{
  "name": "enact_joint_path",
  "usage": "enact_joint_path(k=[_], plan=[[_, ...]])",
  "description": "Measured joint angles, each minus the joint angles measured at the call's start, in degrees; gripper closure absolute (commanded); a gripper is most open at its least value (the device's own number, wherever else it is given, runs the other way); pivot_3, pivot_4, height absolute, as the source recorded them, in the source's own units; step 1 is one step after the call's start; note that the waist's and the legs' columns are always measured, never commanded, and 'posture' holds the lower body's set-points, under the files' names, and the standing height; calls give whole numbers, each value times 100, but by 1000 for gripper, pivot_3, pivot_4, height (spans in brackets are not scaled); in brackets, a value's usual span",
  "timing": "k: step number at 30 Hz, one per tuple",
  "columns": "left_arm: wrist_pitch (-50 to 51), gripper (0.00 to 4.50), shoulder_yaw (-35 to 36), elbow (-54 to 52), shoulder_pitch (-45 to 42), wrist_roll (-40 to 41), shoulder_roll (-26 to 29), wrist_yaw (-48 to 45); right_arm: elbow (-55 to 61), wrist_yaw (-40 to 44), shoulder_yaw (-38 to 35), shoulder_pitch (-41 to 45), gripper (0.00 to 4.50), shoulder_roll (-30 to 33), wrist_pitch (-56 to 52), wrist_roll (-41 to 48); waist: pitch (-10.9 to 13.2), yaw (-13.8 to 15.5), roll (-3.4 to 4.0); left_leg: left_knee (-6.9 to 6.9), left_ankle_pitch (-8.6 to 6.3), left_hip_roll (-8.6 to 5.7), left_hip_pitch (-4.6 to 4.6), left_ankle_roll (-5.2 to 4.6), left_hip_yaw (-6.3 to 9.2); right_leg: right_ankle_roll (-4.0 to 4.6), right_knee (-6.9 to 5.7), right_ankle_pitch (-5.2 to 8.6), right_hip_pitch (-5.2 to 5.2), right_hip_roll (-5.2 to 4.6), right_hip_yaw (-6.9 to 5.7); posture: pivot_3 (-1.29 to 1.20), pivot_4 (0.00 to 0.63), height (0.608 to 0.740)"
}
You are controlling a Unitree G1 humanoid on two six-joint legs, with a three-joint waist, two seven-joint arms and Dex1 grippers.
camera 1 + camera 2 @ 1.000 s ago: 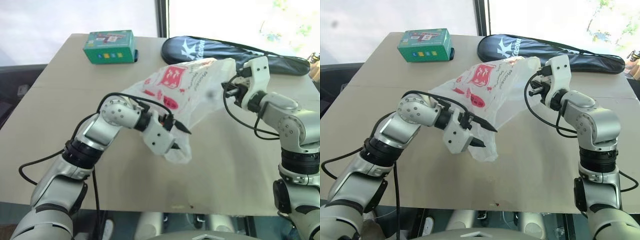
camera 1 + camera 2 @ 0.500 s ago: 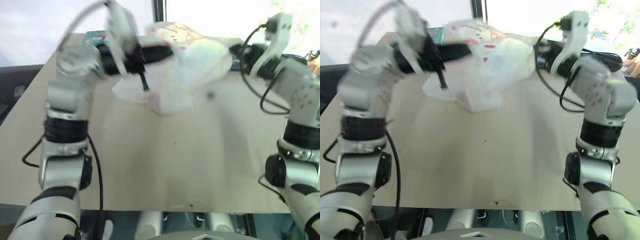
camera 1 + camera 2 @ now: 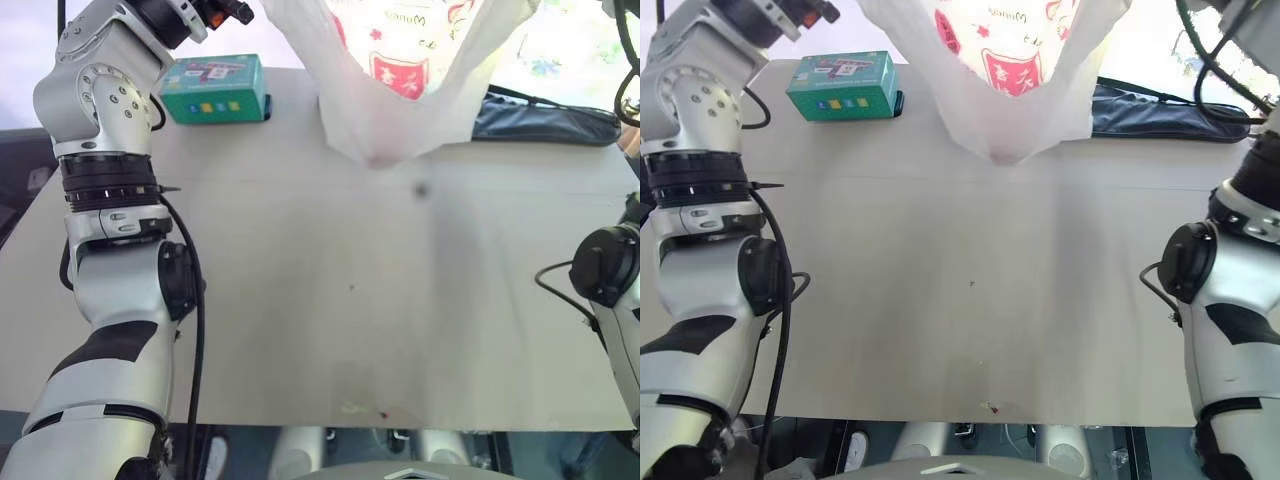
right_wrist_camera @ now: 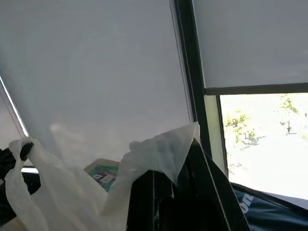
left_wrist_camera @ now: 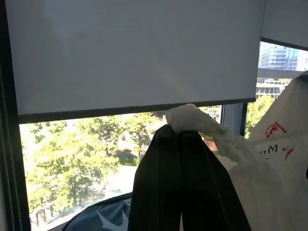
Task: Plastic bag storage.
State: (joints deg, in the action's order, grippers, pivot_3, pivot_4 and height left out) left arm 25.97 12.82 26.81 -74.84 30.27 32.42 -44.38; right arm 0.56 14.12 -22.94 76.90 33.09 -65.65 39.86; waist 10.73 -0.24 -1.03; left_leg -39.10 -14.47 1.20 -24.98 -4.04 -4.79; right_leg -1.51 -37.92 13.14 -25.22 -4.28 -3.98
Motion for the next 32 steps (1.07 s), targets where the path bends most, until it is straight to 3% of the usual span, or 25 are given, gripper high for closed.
enact_joint_path(k=[4,8,12,15,18,23,26,32], plan=[[294,4451,-180,-791,689,70,-83,-106,1117,-149,-15,-797,4500,360,-726,257,-3,-24,1,-4,0,0,15,0,-13,0,-8,0,5,-5,15,0,150,740],[527,4451,-704,-2160,2053,34,-136,-197,2459,-350,-257,-2134,4500,387,-1538,589,-9,-34,2,-9,1,5,23,2,-6,1,-13,-1,12,-5,24,0,150,740],[401,4451,-1106,-3328,3912,-320,-5,-126,4384,-174,344,-5263,4500,1292,-1508,378,-23,11,7,0,-1,-1,27,2,5,2,3,1,26,-15,27,0,150,740],[315,4500,-1241,-3629,5019,-524,-42,5,5221,283,465,-7217,3788,1416,-796,81,-22,29,6,-18,0,2,30,2,13,-2,-1,2,34,-6,24,0,150,740],[529,3679,-771,-4165,5773,141,-14,-174,5706,1053,-275,-8867,2378,887,119,211,-28,75,-2,-27,0,12,55,3,27,-3,1,3,64,0,18,0,150,740],[825,1322,112,-4685,6803,791,444,-367,5673,2098,-1918,-10353,7,436,1436,184,-56,81,8,-19,-34,17,153,1,22,-8,20,30,158,-26,20,0,150,740],[894,25,434,-4774,7678,844,717,-591,5201,2943,-2843,-11408,0,297,2192,-58,-66,108,7,-11,-35,16,154,5,32,-4,25,33,154,-32,13,0,150,740],[968,25,587,-4771,7912,957,1010,-728,3943,3729,-3087,-11520,0,806,3274,-696,-77,105,16,-10,-36,12,147,6,35,-4,27,32,146,-63,5,0,150,740]])
